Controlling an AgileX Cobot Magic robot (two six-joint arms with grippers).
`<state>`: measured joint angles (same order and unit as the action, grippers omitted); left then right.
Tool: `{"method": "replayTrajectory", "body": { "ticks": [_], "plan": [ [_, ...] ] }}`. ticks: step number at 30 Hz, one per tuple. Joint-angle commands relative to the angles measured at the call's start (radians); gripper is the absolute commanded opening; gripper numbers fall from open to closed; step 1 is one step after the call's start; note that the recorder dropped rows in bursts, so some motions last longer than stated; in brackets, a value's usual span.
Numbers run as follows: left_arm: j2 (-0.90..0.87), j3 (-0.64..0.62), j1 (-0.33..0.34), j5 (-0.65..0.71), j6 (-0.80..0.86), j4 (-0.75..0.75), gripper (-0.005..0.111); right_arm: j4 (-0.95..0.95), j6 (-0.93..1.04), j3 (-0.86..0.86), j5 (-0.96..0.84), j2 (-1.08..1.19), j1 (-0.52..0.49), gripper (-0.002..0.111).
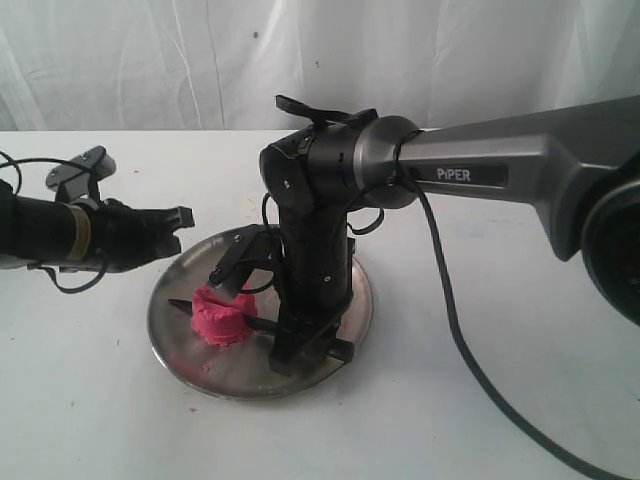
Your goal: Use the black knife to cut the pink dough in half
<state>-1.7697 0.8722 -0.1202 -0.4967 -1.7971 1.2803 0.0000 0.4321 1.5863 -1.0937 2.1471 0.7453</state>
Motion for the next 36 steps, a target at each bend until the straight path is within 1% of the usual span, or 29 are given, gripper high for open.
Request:
{"method": "replayTrajectory", "body": {
  "ticks": [1,5,11,17,21,24,29,31,33,36],
  "plan": [
    [0.077,0.011,0.009,-0.009,0.004,0.013,0.000,-0.020,-0.024,-0.004,-0.006,0.007,-0.008,0.000],
    [0.096,0.011,0.009,-0.011,0.004,0.019,0.000,-0.060,-0.075,-0.004,0.000,0.007,-0.028,0.000],
    [0.096,0.011,0.009,-0.011,0.004,0.021,0.000,-0.067,-0.096,-0.002,0.003,0.007,-0.067,0.000],
    [0.096,0.011,0.009,-0.011,0.004,0.021,0.000,-0.059,-0.096,-0.002,0.001,0.007,-0.067,0.000],
    [0.096,0.011,0.009,-0.011,0.004,0.021,0.000,0.000,-0.066,-0.002,-0.061,0.007,-0.045,0.000],
    [0.096,0.011,0.009,-0.011,0.004,0.021,0.000,0.000,-0.059,-0.002,-0.070,0.007,0.008,0.000],
    [0.096,0.011,0.009,-0.011,0.004,0.021,0.000,0.005,-0.063,-0.002,-0.106,0.005,0.033,0.000],
    [0.096,0.011,0.009,-0.011,0.004,0.021,0.000,-0.008,-0.078,-0.002,-0.080,-0.009,0.022,0.000],
    [0.096,0.011,0.009,-0.024,0.004,0.021,0.000,0.006,-0.121,-0.002,-0.035,-0.035,-0.012,0.000],
    [0.104,0.013,0.009,-0.034,0.004,0.021,0.000,0.051,-0.128,-0.006,-0.021,-0.070,-0.060,0.000]
  ]
}}
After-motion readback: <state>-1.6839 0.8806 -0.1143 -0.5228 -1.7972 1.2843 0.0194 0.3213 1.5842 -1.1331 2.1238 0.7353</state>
